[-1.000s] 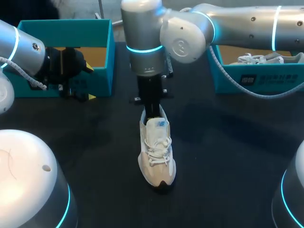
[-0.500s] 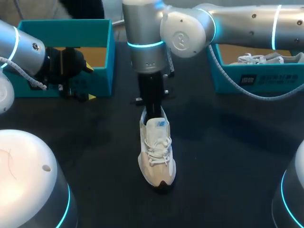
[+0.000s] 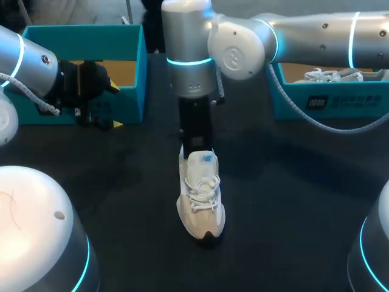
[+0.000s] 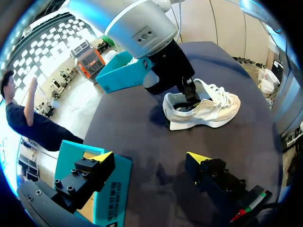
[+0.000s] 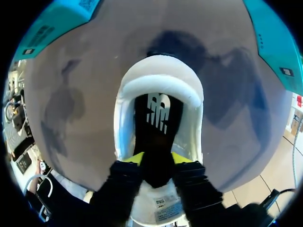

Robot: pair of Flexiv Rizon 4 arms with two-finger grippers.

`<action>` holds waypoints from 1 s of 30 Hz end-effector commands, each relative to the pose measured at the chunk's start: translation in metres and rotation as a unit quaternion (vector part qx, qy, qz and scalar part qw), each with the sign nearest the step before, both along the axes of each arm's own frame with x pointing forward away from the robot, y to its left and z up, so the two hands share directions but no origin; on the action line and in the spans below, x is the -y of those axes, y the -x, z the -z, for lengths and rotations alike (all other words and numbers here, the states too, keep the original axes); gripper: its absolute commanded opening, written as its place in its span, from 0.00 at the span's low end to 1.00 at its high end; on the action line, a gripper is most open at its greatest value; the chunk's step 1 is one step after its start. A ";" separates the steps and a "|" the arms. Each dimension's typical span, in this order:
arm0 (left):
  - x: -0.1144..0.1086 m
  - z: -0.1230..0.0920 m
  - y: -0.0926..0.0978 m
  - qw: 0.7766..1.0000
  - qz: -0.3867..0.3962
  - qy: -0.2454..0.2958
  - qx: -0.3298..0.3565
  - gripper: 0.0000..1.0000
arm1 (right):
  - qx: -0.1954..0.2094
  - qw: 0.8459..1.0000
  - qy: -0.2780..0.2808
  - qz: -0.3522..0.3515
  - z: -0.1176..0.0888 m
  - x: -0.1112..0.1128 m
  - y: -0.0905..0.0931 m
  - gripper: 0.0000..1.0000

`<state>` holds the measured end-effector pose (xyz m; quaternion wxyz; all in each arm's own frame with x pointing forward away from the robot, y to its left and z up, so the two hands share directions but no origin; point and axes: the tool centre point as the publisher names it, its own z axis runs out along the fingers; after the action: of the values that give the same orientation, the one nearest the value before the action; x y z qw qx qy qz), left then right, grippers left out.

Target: Take the shoe out of the shoebox, open the shoe tongue, remove and reinsert the insole, then place the shoe into the shoebox

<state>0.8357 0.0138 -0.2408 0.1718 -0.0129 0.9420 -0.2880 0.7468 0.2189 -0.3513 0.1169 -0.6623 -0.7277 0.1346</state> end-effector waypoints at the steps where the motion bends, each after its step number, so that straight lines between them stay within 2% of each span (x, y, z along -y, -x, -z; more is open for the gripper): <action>1: 0.000 0.000 0.000 1.000 0.000 -0.002 0.000 1.00 | 0.004 1.000 -0.002 0.002 0.000 0.005 0.001 1.00; 15: 0.000 0.000 0.000 1.000 0.000 -0.002 0.000 1.00 | -0.011 0.999 0.026 -0.019 0.000 0.004 -0.005 1.00; 22: 0.000 0.000 0.000 1.000 0.000 -0.002 0.000 1.00 | -0.017 0.999 0.021 -0.023 0.007 0.001 -0.005 1.00; 30: 0.000 0.000 0.000 1.000 0.000 -0.002 0.000 1.00 | 0.003 1.000 0.027 -0.006 -0.004 0.003 -0.003 1.00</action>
<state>0.8357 0.0138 -0.2408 0.1719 -0.0129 0.9420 -0.2880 0.7533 0.2188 -0.3533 0.1024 -0.6593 -0.7277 0.1594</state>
